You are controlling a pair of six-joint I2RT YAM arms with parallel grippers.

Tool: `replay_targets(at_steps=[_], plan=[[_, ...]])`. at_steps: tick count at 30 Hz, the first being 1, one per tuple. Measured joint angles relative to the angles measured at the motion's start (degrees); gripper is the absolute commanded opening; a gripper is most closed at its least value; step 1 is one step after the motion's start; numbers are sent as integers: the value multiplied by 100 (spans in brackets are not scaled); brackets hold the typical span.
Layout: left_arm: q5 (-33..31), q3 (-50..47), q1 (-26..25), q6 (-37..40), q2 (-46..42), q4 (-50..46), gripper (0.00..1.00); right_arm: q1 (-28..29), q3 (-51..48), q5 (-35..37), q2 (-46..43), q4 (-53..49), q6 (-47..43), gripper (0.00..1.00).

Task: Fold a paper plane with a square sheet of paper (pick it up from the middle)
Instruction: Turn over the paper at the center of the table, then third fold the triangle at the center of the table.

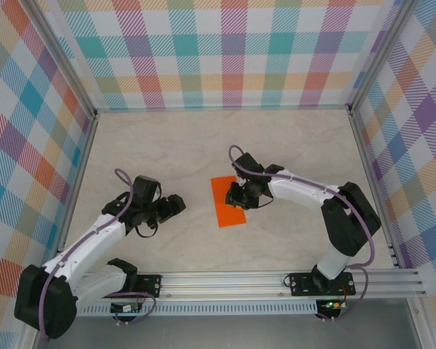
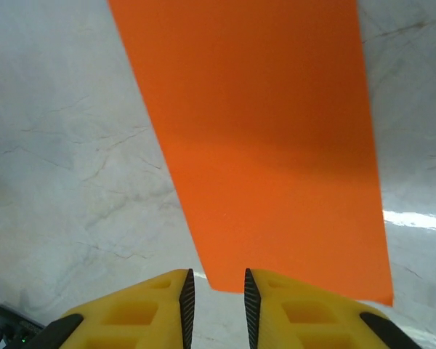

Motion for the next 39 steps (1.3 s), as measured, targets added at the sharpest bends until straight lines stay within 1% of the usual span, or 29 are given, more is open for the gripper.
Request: replay_targets(at_steps=[2,5,8,12,16,19,21,23,24,26,30,31,34,37,39], plan=[[201,122,2,79,361,153,70,28,-24,-162,249,240,76,21],[452,326,2,116,844,372,61,44,-55,-267,566,640,284,20],[625,463,2,118,1086,566,60,66,-264,-337,765,1069,503,20],[824,568,2,92,1217,730,57,98,-372,-382,828,1366,752,19],[986,769,2,92,1532,798,54,210,-426,-297,850,1631,1056,20],[1106,970,2,57,1853,811,47,254,-505,-304,850,1875,1239,20],[1187,1152,2,44,2127,885,42,280,-505,-258,841,1897,1244,23],[1255,1373,2,13,2472,1003,34,293,-555,-205,745,1928,1167,26],[1292,1471,0,-4,2632,1086,33,291,-597,-199,671,1902,1119,27],[1364,1746,-50,-42,3045,1237,31,291,-658,-164,417,1744,964,32],[1366,2326,-205,-83,3724,1394,26,234,-824,-42,-306,1517,693,36],[1366,2470,-256,-79,3869,1397,26,197,-942,-31,-503,1517,649,38],[1335,2905,-409,-63,4280,1366,24,-72,-1425,-63,-973,1517,553,39],[1314,3193,-461,-33,4629,1351,24,-323,-1733,-90,-1049,1451,520,41],[1314,3287,-476,-31,4822,1342,24,-372,-1847,-94,-1049,1423,507,41]])
